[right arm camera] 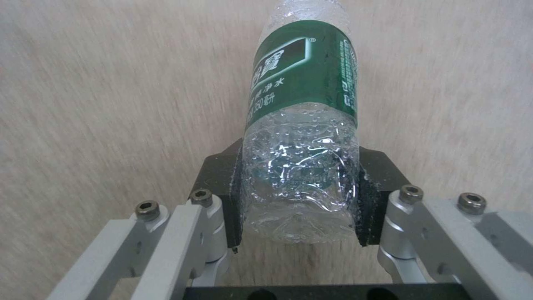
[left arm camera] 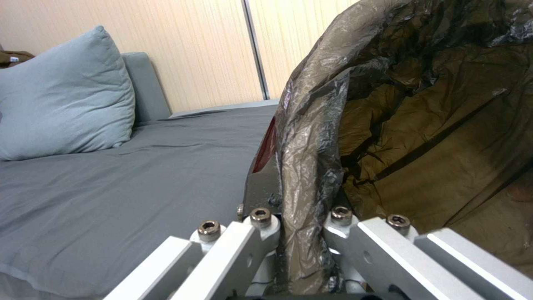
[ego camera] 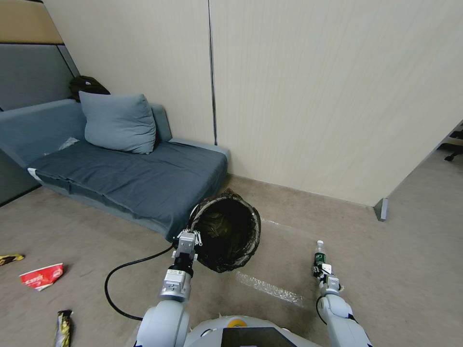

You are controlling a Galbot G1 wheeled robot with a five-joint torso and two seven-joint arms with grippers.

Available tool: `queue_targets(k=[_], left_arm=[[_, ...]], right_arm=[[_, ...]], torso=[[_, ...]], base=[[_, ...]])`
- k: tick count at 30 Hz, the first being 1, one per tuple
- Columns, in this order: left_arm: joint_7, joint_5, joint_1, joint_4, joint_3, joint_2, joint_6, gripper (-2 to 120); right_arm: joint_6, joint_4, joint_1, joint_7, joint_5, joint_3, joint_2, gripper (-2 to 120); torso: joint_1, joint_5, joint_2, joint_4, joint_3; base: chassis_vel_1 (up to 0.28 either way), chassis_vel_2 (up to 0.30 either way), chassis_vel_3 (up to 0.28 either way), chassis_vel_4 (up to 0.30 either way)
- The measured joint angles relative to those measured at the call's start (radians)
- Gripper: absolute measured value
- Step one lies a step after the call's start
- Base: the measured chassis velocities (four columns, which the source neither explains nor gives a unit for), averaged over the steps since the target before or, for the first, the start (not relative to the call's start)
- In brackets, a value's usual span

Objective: Pick up the trash bin, then pick up the garbage from the floor and place it into the trash bin.

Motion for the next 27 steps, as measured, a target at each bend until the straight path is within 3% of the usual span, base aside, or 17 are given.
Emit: queue_targets(k=[1, 2, 3, 6, 8, 10, 11, 14, 19, 22, 27], left_arm=[[0.0, 0.0, 0.0, 0.0, 0.0, 0.0, 0.0, 1], [0.0, 0.0, 0.0, 0.0, 0.0, 0.0, 0.0, 1], [0.0, 0.0, 0.0, 0.0, 0.0, 0.0, 0.0, 1], [0.0, 0.0, 0.0, 0.0, 0.0, 0.0, 0.0, 1], [0.0, 0.0, 0.0, 0.0, 0.0, 0.0, 0.0, 1], [0.0, 0.0, 0.0, 0.0, 0.0, 0.0, 0.0, 1], [0.0, 0.0, 0.0, 0.0, 0.0, 0.0, 0.0, 1], [0.0, 0.0, 0.0, 0.0, 0.0, 0.0, 0.0, 1], [0.0, 0.0, 0.0, 0.0, 0.0, 0.0, 0.0, 1], [0.0, 0.0, 0.0, 0.0, 0.0, 0.0, 0.0, 1], [0.0, 0.0, 0.0, 0.0, 0.0, 0.0, 0.0, 1]], right_arm=[[0.008, 0.032, -0.012, 0.005, 0.0, 0.0, 0.004, 36], [0.045, 0.197, -0.07, 0.019, 0.0, 0.002, 0.028, 36], [0.045, 0.197, -0.07, 0.019, 0.0, 0.002, 0.028, 36], [0.071, 0.413, -0.142, 0.02, 0.007, -0.005, 0.059, 36], [0.074, 0.443, -0.151, 0.018, 0.007, -0.008, 0.062, 36], [0.114, 0.641, -0.212, -0.014, 0.006, -0.035, 0.077, 36], [0.114, 0.641, -0.212, -0.014, 0.006, -0.035, 0.077, 36], [0.206, 0.81, -0.28, -0.121, 0.004, -0.089, 0.076, 36], [0.268, 0.926, -0.329, -0.211, 0.004, -0.144, 0.067, 36], [0.318, 1.038, -0.381, -0.337, 0.016, -0.212, 0.041, 36], [0.347, 1.071, -0.399, -0.448, 0.04, -0.234, 0.018, 36]], torso=[[0.0, 0.0001, 0.0, -0.0001, 0.0], [0.0, 0.0, 0.0, 0.0, 0.0], [0.0, 0.0, 0.0, 0.0, 0.0], [0.0, 0.0002, 0.0, -0.0003, 0.0], [0.0, 0.0002, 0.0, -0.0002, 0.0], [0.0, -0.0006, 0.0, 0.0, 0.0], [0.0, -0.0006, 0.0, 0.0, 0.0], [0.0, -0.0002, 0.0, 0.0, 0.0], [0.0, -0.0003, 0.0, 0.0, 0.0], [0.0, -0.0001, 0.0, -0.0001, 0.0], [0.0, -0.0001, 0.0, 0.0002, 0.0]], base=[[0.0, 0.0, 0.0, 0.0], [0.0, 0.0, 0.0, 0.0], [0.0, 0.0, 0.0, 0.0], [0.0, 0.0, 0.0, 0.0], [0.0, 0.0, 0.0, 0.0], [0.0, 0.0, 0.0, 0.0], [0.0, 0.0, 0.0, 0.0], [0.0, 0.0, 0.0, 0.0], [0.0, 0.0, 0.0, 0.0], [0.0, 0.0, 0.0, 0.0], [0.0, 0.0, 0.0, 0.0]])
